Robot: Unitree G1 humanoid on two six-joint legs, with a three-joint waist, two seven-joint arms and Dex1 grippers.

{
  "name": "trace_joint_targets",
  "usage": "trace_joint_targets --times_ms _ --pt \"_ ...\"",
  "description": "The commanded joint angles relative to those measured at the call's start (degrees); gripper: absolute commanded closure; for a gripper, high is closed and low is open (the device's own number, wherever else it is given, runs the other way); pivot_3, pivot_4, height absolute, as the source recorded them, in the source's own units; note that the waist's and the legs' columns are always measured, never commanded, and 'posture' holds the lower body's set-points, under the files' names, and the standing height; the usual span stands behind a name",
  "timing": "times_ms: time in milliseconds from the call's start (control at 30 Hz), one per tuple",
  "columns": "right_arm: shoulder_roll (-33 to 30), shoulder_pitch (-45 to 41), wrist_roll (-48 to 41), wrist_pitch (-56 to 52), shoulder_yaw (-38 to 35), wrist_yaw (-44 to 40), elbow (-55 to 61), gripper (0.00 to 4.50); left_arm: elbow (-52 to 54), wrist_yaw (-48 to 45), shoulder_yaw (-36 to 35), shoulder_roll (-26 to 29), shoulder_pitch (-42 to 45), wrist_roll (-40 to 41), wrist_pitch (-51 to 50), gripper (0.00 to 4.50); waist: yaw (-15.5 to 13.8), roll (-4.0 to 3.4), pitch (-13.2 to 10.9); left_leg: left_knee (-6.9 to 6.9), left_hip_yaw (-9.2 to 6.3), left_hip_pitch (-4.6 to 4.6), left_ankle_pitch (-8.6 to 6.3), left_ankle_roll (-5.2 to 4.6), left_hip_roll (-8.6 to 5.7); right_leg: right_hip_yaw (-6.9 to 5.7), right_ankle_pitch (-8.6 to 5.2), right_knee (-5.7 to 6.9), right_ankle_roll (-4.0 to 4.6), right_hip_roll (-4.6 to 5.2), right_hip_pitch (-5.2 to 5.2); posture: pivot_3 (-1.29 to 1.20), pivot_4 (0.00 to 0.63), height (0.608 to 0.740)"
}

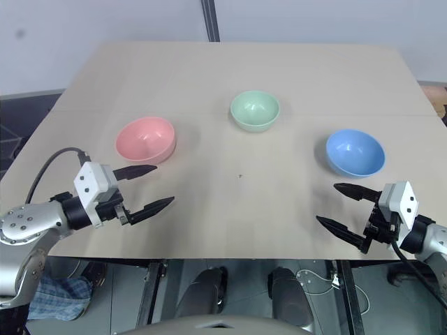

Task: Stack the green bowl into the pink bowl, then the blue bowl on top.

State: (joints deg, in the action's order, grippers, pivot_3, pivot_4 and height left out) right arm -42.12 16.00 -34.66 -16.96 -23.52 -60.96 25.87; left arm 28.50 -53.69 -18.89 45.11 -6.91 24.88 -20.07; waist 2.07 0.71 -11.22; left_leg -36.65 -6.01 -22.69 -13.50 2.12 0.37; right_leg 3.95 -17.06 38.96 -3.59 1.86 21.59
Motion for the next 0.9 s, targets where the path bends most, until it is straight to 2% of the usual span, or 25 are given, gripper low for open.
trace_joint_targets --times_ms 33,900 --pt "-0.2 -0.1 -0.6 1.5 -1.1 -0.3 0.3 0.0 1.2 -0.3 0.0 0.7 0.5 0.5 1.1 0.06 0.0 0.0 0.0 0.0 0.0 0.0 0.0 0.0 0.0 0.0 0.0 0.0 0.0 0.0 0.0 0.0 0.15 0.74" --pt "-0.2 -1.6 -1.2 1.9 -0.6 -0.2 0.1 0.0 -0.3 -0.2 1.1 1.7 1.3 -1.0 1.4 0.06 0.0 0.0 0.0 -0.04 0.0 0.0 0.0 0.0 0.0 0.0 0.0 0.03 0.0 -0.01 -0.01 0.0 0.15 0.74"
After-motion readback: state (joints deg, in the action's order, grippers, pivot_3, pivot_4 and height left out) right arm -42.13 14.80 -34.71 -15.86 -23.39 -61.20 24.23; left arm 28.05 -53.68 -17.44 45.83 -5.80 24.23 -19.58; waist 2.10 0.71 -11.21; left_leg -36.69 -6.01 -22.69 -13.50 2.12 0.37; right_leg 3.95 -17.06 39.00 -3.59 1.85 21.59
